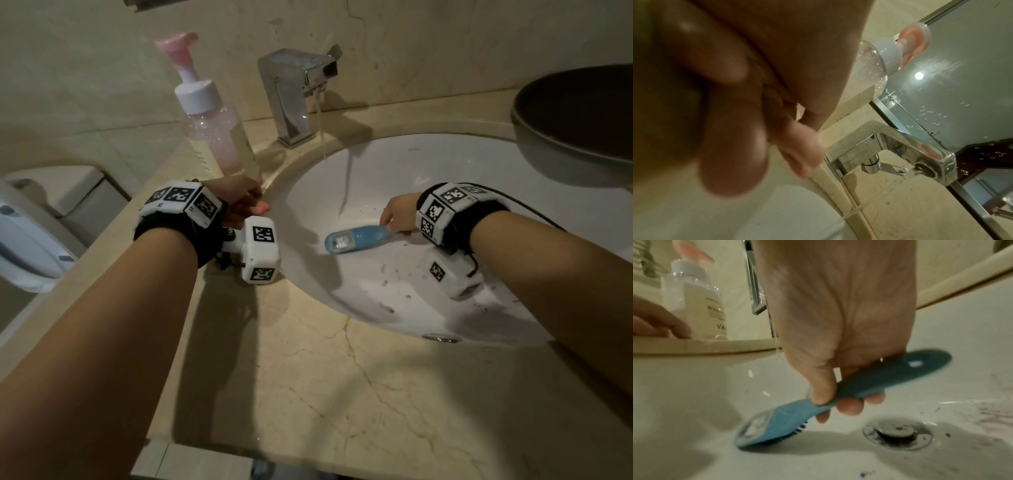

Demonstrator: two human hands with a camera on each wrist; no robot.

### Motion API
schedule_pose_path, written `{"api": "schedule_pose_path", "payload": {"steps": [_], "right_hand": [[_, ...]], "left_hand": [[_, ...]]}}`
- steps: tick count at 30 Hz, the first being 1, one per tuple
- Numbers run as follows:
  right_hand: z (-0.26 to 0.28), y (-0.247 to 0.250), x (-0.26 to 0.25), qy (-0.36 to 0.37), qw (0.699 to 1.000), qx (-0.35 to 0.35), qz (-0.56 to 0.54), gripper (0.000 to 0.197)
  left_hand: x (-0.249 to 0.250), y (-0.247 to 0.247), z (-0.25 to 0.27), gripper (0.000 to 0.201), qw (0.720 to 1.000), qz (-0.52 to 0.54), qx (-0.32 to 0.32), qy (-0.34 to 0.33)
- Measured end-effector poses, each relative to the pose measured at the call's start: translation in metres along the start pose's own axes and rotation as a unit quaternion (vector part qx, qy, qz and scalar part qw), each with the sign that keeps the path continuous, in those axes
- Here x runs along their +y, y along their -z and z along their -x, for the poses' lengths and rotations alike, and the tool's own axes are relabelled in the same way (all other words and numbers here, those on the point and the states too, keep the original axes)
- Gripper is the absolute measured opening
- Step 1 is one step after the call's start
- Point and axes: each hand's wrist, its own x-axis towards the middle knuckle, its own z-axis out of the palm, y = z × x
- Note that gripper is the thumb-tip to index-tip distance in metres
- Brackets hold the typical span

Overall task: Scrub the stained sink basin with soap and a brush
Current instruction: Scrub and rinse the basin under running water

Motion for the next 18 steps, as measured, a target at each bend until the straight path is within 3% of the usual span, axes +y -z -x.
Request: {"api": "schedule_pose_path", "payload": {"steps": [3,6,9,10,13,15,18], "right_hand": [[0.001,0.006,0.012,0.012,0.998,-0.007,-0.063,0.028],[0.005,0.004,0.008,0.061,0.977,-0.139,-0.148,0.028],[0.010,-0.001,-0.009,0.060,0.934,-0.289,-0.203,0.038],[0.010,-0.002,-0.013,0.056,0.934,-0.297,-0.189,0.039],[0.007,0.003,-0.012,0.036,0.977,-0.208,-0.044,0.042],[0.004,0.001,0.001,0.021,0.988,-0.137,0.063,0.041],[-0.005,-0.003,0.026,-0.087,0.996,0.019,0.008,0.034]], "left_hand": [[0.000,-0.001,0.001,0.040,1.000,0.000,0.007,0.000],[-0.001,0.000,0.001,0.040,1.000,0.010,0.015,-0.001],[0.000,-0.002,0.003,0.039,1.000,0.015,0.010,-0.009],[0.000,-0.002,0.004,0.039,1.000,0.015,0.008,-0.011],[-0.001,-0.002,0.004,0.039,0.999,0.029,0.017,-0.017],[-0.001,-0.002,0.005,0.039,0.999,0.028,0.019,-0.017],[0.000,-0.003,0.007,0.038,0.999,0.024,0.016,-0.019]]}}
